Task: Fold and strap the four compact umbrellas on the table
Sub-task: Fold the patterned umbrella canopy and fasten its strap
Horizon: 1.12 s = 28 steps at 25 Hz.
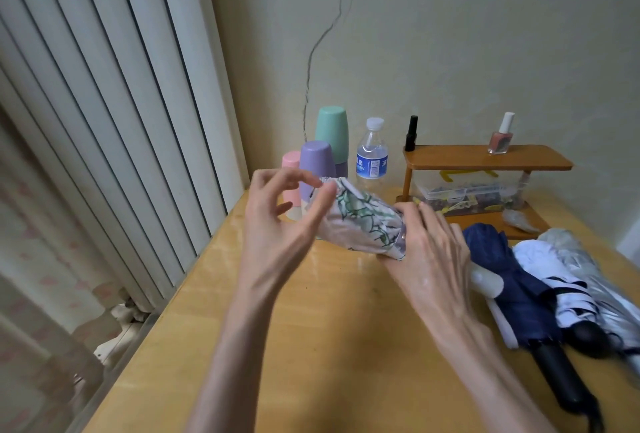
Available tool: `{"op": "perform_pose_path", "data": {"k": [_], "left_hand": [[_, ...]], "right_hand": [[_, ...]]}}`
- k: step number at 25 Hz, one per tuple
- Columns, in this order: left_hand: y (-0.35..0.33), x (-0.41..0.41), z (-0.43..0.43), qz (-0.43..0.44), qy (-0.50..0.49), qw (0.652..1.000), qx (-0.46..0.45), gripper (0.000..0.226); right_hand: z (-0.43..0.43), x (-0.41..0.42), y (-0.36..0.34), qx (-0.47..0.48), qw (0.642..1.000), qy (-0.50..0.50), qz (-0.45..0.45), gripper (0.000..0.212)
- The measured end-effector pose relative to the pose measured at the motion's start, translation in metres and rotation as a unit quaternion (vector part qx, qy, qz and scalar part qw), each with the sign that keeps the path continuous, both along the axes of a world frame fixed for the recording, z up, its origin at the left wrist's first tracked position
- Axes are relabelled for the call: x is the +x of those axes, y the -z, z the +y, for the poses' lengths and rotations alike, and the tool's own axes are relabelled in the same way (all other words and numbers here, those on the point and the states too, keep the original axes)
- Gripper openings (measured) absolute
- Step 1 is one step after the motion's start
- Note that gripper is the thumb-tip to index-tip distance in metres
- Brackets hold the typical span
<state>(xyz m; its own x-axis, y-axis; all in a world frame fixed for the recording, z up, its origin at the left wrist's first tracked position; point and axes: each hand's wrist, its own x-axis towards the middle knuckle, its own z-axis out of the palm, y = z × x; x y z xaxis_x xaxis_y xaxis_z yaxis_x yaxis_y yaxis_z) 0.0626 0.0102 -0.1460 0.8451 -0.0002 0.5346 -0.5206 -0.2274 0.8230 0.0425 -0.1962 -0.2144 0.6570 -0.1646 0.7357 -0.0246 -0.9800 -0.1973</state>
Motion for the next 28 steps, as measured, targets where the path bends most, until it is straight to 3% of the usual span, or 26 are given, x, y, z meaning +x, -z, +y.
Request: {"op": "perform_pose_path", "data": {"k": [2,4,6,7,10,15,16,19,20,21,25,27,28], "left_hand": [[0.01,0.002,-0.015,-0.03,-0.061,0.996,0.061,0.04],[0.017,0.008,-0.016,0.02,-0.096,0.994,0.045,0.055],[0.02,0.012,-0.013,0.166,-0.019,0.983,-0.08,0.06],[0.023,0.014,-0.013,0.221,0.039,0.964,-0.142,0.052],[0.032,0.018,-0.015,0.184,0.078,0.967,-0.157,0.024],[0.03,0.017,-0.011,0.132,0.085,0.966,-0.207,0.029],[0.03,0.016,-0.013,0.132,0.074,0.964,-0.221,0.043],[0.033,0.01,-0.039,0.194,0.077,0.95,-0.234,0.125],[0.035,0.008,-0.048,0.217,0.089,0.938,-0.256,0.137],[0.039,0.01,-0.052,0.229,0.101,0.923,-0.292,0.135],[0.046,0.016,-0.033,0.264,0.177,0.863,-0.392,0.056],[0.051,0.013,-0.024,0.272,0.205,0.843,-0.416,0.044],[0.052,0.011,-0.024,0.266,0.216,0.833,-0.435,0.044]], "right_hand": [[0.013,-0.002,0.001,-0.028,1.0,0.002,-0.003,0.079],[0.02,-0.003,0.001,-0.047,0.999,0.021,-0.01,0.077],[0.021,-0.005,-0.001,-0.042,0.998,0.043,-0.023,0.078],[0.02,-0.006,-0.001,-0.041,0.997,0.051,-0.027,0.078],[0.021,-0.006,0.0,-0.042,0.997,0.064,-0.012,0.079],[0.022,-0.003,-0.003,-0.022,1.0,0.001,0.018,0.07],[0.024,-0.004,-0.004,-0.002,1.0,-0.009,0.026,0.07],[0.035,-0.008,-0.007,0.025,0.999,0.001,0.045,0.067],[0.038,-0.01,-0.009,0.013,0.999,-0.001,0.047,0.065],[0.041,-0.012,-0.01,0.001,0.998,-0.009,0.055,0.062],[0.041,-0.016,-0.02,0.039,0.97,-0.126,0.204,0.042],[0.039,-0.015,-0.02,0.184,0.908,-0.234,0.295,0.034],[0.035,-0.013,-0.018,0.271,0.853,-0.297,0.333,0.028]]}}
